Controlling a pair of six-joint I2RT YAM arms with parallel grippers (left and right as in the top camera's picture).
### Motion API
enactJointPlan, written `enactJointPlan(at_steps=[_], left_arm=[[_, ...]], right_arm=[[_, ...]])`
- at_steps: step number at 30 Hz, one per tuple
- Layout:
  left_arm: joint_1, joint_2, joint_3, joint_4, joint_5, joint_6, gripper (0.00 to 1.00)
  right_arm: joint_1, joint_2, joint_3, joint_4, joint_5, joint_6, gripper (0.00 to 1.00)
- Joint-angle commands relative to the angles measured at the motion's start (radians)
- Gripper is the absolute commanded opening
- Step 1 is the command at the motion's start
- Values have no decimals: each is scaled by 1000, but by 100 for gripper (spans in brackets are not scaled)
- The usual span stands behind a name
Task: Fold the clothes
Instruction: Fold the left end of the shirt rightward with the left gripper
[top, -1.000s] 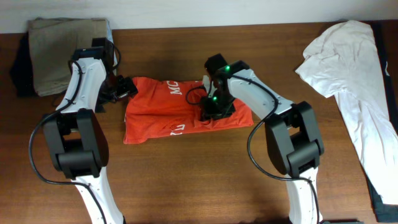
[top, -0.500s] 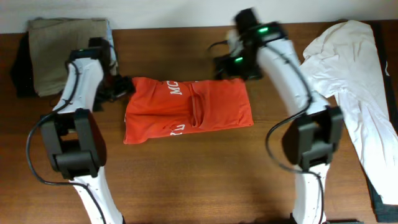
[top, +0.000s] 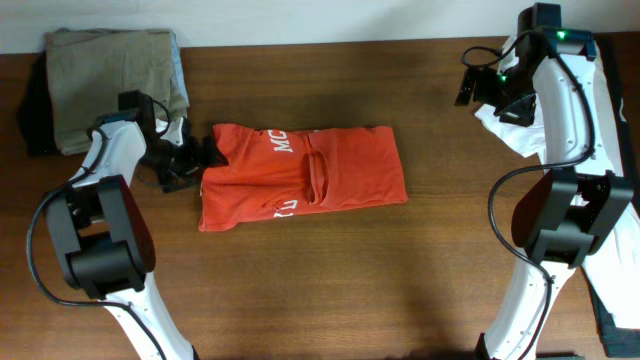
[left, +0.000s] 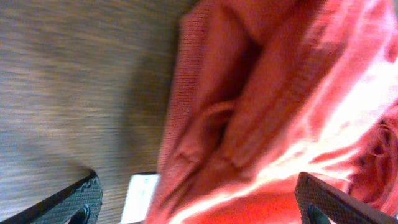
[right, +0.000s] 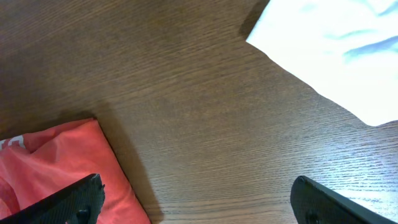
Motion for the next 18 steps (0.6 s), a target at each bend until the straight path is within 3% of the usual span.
enactJointPlan(at_steps=[1,5,6,7,8,9,14,18], left_arm=[[-26,43,-63,26,124,20,99],[-67,43,-85,76,114,-17,98],[-74,43,-85,84,56,-59,58],[-77,43,-85,84,-11,-92,26],[-79,43,-85,80,-82,-132,6],[-77,43,-85,79,-115,-150,1],[-2,43,44,-80,-330,-217,1],[38,43,366,-369,-403,-253,0]], right_arm=[[-2,-10,13,0,9,8,99],[-2,-10,13,0,9,8,99],[-2,-10,13,0,9,8,99],[-2,-10,13,0,9,8,99],[-2,-10,13,0,9,8,99],[-2,-10,13,0,9,8,99],[-2,-10,13,0,9,8,99],[-1,-10,13,0,9,8,99]])
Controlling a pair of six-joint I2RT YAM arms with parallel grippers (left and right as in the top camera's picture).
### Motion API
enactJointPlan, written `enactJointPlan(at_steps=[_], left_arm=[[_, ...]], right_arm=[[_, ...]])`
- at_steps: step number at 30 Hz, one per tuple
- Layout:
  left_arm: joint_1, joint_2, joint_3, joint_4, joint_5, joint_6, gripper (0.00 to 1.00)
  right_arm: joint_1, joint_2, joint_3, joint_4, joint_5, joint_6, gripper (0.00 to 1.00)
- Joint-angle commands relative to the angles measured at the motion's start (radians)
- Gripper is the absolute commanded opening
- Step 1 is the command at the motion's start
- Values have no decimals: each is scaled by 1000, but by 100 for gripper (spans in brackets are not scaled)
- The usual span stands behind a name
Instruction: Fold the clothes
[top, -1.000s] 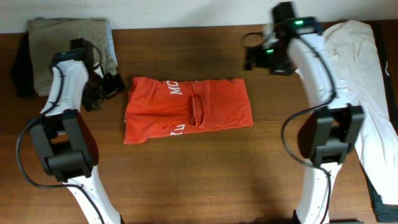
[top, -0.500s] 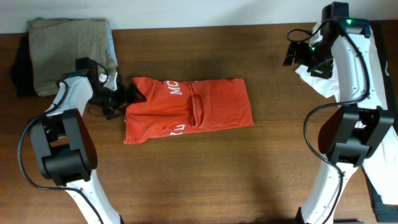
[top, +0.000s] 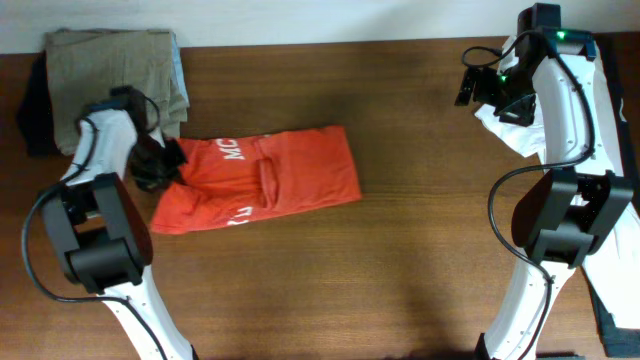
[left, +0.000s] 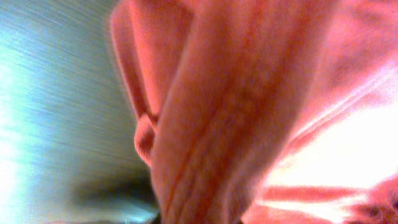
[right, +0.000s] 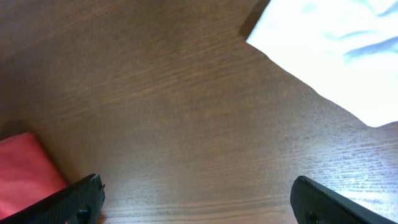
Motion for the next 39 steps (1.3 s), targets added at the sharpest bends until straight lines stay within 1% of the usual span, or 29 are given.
enactJointPlan(at_steps=[1,3,6,9,11,13,15,16,17,18,19,20,21,22,25,28,30,33,34,36,39], left_arm=[[-1,2,240,-134,-89,-59,0],[-43,0,363,-225,-89,-66,0],[-134,0,452,-268,-83,-66,1],[-267,0,457,-258,-24,-67,0],[-364,0,457,-206,-21,-71,1],[-433,0,457,-185,-21,-81,0],[-475,2,449,-173,-29,-80,1],[-509,10,436,-163,-52,-81,5],[-529,22,432,-153,-51,-81,11],[-546,42,432,-141,-51,-81,14],[-558,62,432,-126,-50,-82,15],[-573,92,432,-108,-49,-83,20],[-588,135,432,-91,-46,-100,45],[-595,154,432,-78,-43,-100,58],[-608,160,437,-40,-3,-99,59],[-606,134,470,-55,16,-76,59],[-576,105,480,-63,-10,-77,61],[-491,99,480,-69,-52,-77,63],[-472,99,480,-71,-43,-78,63],[-449,101,470,-56,23,-77,64],[-478,115,464,-8,52,-90,64]], right_arm=[[-1,-10,13,0,9,8,99],[-1,-10,13,1,9,8,99],[-1,-10,13,0,9,8,98],[-1,-10,13,0,9,8,99],[-1,-10,13,0,9,8,99],[-1,-10,13,1,9,8,99],[-1,-10,13,0,9,8,99],[-1,-10,13,0,9,8,99],[-1,-10,13,1,9,8,99],[-1,-10,13,0,9,8,99],[-1,-10,13,1,9,8,99],[-1,-10,13,1,9,8,99],[-1,-10,13,0,9,8,99],[-1,-10,13,0,9,8,99],[-1,-10,13,1,9,8,99],[-1,-10,13,0,9,8,99],[-1,-10,13,0,9,8,99],[-1,-10,13,0,9,8,99],[-1,-10,13,1,9,8,99],[-1,-10,13,0,9,8,99],[-1,-10,13,0,9,8,99]])
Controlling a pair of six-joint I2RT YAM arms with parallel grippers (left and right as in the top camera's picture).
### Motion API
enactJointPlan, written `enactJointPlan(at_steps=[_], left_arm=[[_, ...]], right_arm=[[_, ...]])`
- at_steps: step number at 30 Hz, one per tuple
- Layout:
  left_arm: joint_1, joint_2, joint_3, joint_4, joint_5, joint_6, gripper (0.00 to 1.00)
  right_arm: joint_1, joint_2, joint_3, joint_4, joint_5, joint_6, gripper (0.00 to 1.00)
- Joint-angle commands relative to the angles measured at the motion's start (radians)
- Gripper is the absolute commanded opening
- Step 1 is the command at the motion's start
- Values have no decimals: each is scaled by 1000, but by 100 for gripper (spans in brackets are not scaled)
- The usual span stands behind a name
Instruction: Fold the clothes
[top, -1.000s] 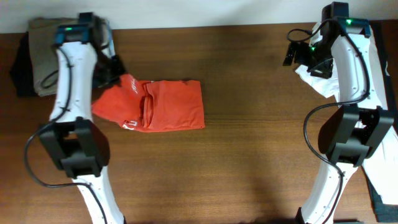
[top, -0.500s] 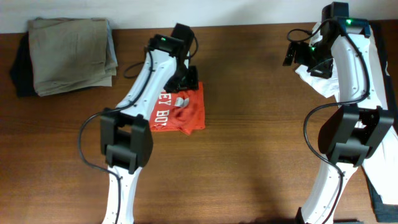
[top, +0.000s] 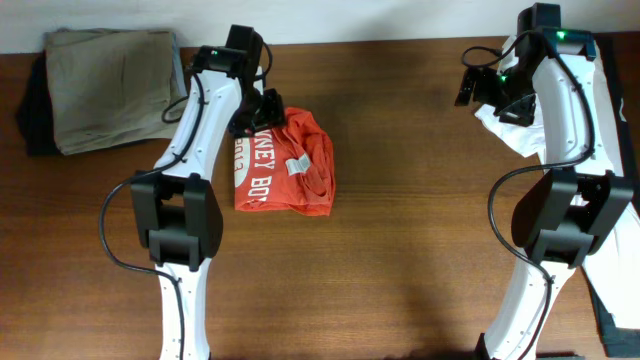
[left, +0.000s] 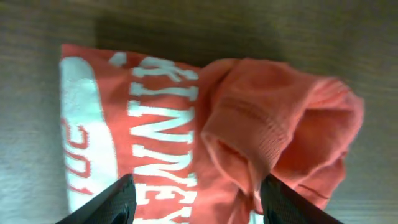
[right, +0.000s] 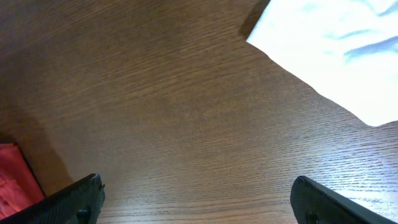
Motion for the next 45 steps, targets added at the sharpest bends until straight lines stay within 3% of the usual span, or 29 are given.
enactJointPlan(at_steps=[1,8,11,13,15,17,22,24,25,26,27,28,31,35,39,42,45], left_arm=[[-51,-23,5,53,92,-6,64],[-85,33,5,137,155,-32,64],[-96,79,5,195,198,-36,57],[-97,107,5,210,198,-36,48],[-101,118,5,256,198,-36,19],[-109,118,5,292,203,-37,1],[-210,127,5,375,206,-51,0],[-241,127,5,374,206,-50,6],[-257,127,5,374,206,-50,27],[-274,127,12,374,206,-45,66],[-276,127,24,366,208,-46,95],[-275,127,50,337,219,-45,99],[-272,127,182,161,219,26,99],[-266,127,424,-172,33,45,99],[-266,133,444,-360,-18,44,98],[-270,141,405,-425,-47,44,92],[-278,148,286,-323,-29,36,90]], right_arm=[[-1,-10,13,0,9,8,99],[-1,-10,13,0,9,8,99],[-1,-10,13,0,9,8,99],[-1,-10,13,0,9,8,99],[-1,-10,13,0,9,8,99],[-1,-10,13,0,9,8,99],[-1,-10,13,0,9,8,99],[-1,-10,13,0,9,8,99],[-1,-10,13,0,9,8,99],[-1,-10,13,0,9,8,99],[-1,-10,13,0,9,8,99],[-1,-10,13,0,9,8,99],[-1,-10,13,0,9,8,99],[-1,-10,13,0,9,8,99],[-1,-10,13,0,9,8,99],[-1,-10,13,0,9,8,99],[-1,-10,13,0,9,8,99]])
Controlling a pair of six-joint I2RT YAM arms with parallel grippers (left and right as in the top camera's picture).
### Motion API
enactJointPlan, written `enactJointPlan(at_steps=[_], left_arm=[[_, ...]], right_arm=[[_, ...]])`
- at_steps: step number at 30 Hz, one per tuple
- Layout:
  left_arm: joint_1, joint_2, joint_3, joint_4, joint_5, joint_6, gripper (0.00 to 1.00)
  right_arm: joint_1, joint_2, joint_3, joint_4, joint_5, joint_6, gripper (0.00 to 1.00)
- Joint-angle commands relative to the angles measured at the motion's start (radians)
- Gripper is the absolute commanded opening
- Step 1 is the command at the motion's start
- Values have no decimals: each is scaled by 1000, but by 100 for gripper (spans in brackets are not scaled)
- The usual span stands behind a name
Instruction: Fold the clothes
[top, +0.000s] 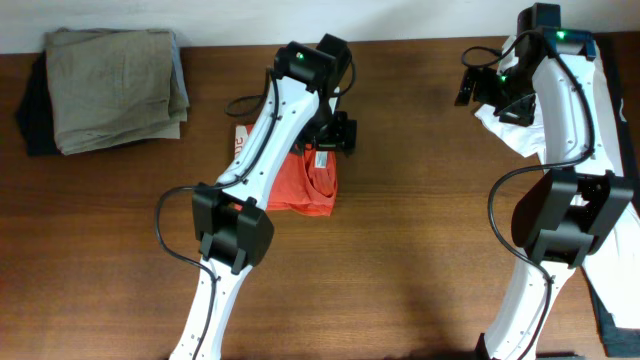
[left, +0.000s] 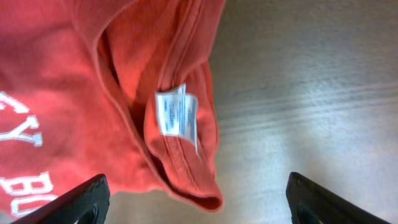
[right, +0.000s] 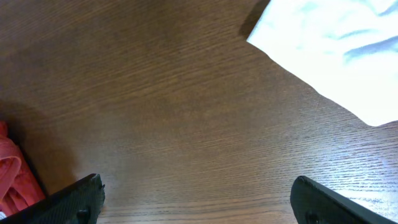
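A red shirt with white lettering lies folded in a compact bundle left of the table's middle. In the left wrist view the red shirt fills the upper left, its white neck label facing up. My left gripper hovers over the bundle's right edge. The left gripper is open, with only the shirt's hem and bare wood between its fingers. My right gripper is open at the far right, and the right gripper has bare wood under it.
A folded khaki stack on a dark garment sits at the far left corner. White cloth lies at the right edge, and the same white cloth shows in the right wrist view. The brown wooden table carries it all.
My left gripper has moved from above the shirt's far left part to over its right edge, still open. The shirt lies in about the same spot. The right arm has not moved.
The shirt first lay spread lengthways at mid-table with my left gripper at its left end. Then the shirt sat further left, with the gripper close in on the cloth. Later it lay folded into a compact bundle, gripper open above it, and now the gripper is at its right edge.
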Motion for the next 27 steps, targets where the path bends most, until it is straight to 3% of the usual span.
enactJointPlan(at_steps=[1,4,7,9,12,19,20,21,23,25,27], left_arm=[[-4,11,-127,116,17,5,89],[-11,11,-244,292,30,5,89],[-11,11,-259,309,30,5,72],[-13,11,-259,309,30,5,49],[-13,11,-259,312,30,4,0],[-26,11,-257,316,142,5,1],[-32,11,-258,310,142,5,4],[-40,11,-263,307,142,5,25],[-63,11,-277,308,144,5,59],[-92,11,-299,303,164,5,65],[-119,11,-309,284,180,13,62]], right_arm=[[-1,-10,13,0,9,8,99],[-1,-10,13,0,9,8,99],[-1,-10,13,0,9,8,99],[-1,-10,13,0,9,8,99],[-1,-10,13,0,9,8,99],[-1,-10,13,0,9,8,99],[-1,-10,13,0,9,8,99],[-1,-10,13,0,9,8,99],[-1,-10,13,0,9,8,99],[-1,-10,13,0,9,8,99],[-1,-10,13,0,9,8,99]])
